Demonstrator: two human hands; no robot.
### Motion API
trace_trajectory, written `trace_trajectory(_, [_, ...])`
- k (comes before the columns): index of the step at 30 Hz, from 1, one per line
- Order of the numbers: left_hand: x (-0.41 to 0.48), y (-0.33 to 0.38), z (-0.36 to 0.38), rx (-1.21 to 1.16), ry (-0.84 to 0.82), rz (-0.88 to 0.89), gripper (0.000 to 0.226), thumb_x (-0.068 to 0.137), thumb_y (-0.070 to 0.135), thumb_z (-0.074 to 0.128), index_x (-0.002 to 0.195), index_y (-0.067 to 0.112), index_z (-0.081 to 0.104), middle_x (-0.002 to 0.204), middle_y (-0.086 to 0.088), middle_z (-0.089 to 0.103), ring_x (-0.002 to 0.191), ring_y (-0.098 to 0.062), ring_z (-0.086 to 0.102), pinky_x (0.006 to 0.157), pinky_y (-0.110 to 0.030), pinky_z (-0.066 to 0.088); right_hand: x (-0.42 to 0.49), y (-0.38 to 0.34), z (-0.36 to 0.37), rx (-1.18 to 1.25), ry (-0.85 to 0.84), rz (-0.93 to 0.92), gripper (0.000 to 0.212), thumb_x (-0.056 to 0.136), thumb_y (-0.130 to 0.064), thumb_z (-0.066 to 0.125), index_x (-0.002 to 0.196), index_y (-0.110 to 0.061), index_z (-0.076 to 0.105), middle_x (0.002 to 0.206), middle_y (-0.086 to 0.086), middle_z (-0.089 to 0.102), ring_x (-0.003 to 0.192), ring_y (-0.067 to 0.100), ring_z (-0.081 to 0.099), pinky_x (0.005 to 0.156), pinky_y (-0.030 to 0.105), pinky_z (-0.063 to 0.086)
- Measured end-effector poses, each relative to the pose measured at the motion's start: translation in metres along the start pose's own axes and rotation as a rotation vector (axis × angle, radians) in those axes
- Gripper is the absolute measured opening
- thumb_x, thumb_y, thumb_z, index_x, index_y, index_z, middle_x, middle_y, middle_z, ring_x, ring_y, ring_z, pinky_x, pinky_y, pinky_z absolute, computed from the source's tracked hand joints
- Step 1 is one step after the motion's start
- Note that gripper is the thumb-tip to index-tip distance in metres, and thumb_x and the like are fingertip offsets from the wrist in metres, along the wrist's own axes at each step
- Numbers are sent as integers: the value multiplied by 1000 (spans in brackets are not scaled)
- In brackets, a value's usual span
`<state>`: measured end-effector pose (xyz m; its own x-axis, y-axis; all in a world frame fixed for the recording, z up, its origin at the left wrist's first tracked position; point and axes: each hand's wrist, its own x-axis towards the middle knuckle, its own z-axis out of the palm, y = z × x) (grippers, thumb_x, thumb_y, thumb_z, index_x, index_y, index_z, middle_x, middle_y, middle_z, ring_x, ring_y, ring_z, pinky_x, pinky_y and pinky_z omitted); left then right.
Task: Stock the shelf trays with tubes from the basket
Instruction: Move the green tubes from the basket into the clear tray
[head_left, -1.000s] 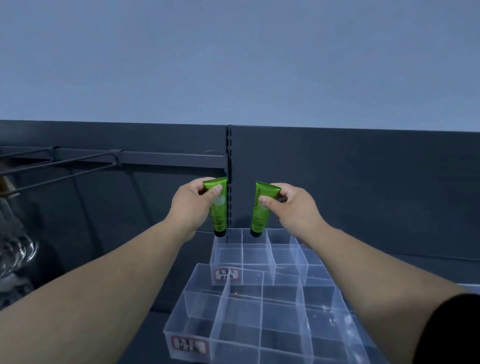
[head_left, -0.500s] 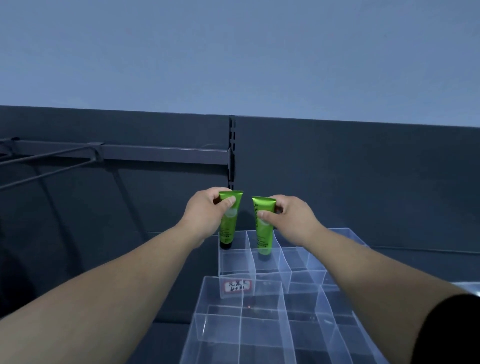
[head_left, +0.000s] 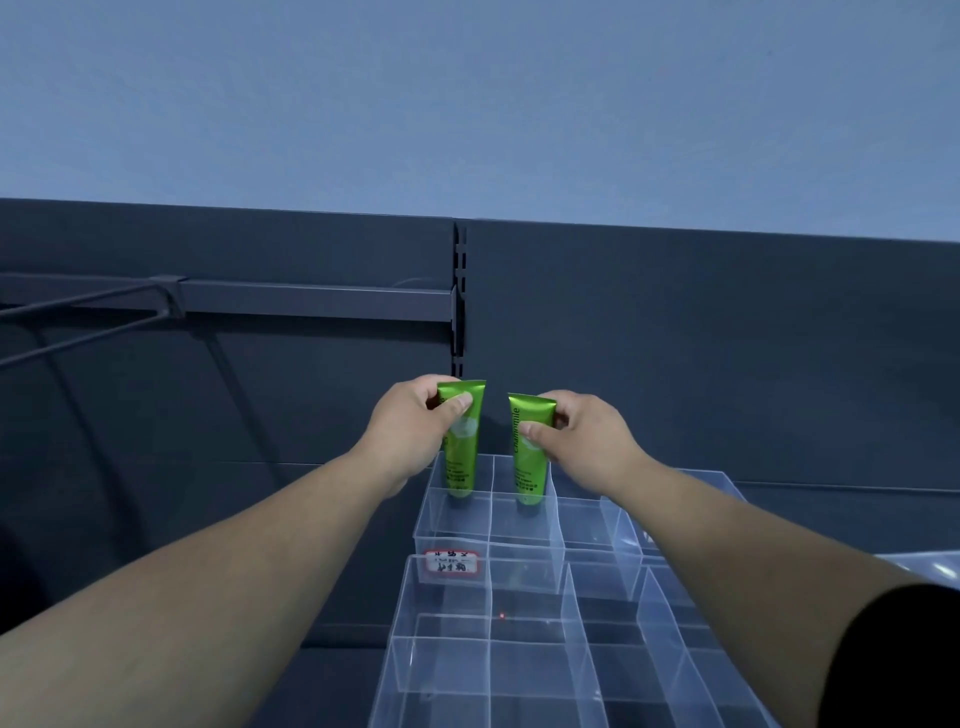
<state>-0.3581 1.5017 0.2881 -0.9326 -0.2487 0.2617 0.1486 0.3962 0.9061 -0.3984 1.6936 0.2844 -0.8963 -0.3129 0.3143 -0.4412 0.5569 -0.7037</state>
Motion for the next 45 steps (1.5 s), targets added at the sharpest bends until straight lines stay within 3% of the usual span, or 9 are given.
trace_trajectory(15, [10,-4,8,7,-173,30,10,94,24,58,97,28,66,96,1,70,95,-18,65,90,-36,53,3,-3,-4,26,-67,67,17,89,-26,67,104,-20,61,96,4,69,92,19,65,83,34,52])
trace_trajectory(23, [6,-3,4,18,-137,61,12,95,22,56,98,30,65,98,1,69,93,-15,63,76,-23,48,0,-1,-5,84,-35,105,25,87,-18,68,109,-25,56,98,2,70,94,18,66,85,30,52])
trace_trajectory(28, [1,2,3,25,-134,60,13,96,21,56,99,29,65,99,3,68,93,-11,62,70,-16,43,-3,-5,-7,66,-1,117,22,90,-16,64,108,-27,57,99,-3,68,86,8,63,60,8,41])
trace_trajectory(30, [-1,3,3,32,-121,57,13,96,20,55,98,29,65,98,4,68,91,-9,61,68,-15,41,-5,-7,-8,47,8,120,20,93,-15,60,108,-27,57,97,-4,66,77,6,59,51,6,38])
trace_trajectory(36, [-5,6,4,37,-42,50,14,96,17,54,98,25,66,85,7,63,70,-4,53,59,-15,39,-8,-8,-8,-33,5,129,22,96,-13,51,114,-26,55,87,-2,58,64,7,50,51,15,35])
trace_trajectory(45, [-10,14,3,58,-55,38,22,100,21,46,104,27,67,94,11,65,76,-2,56,59,-12,38,-8,-13,-12,-30,41,183,25,97,-10,45,110,-29,54,83,-7,61,70,11,53,50,18,43])
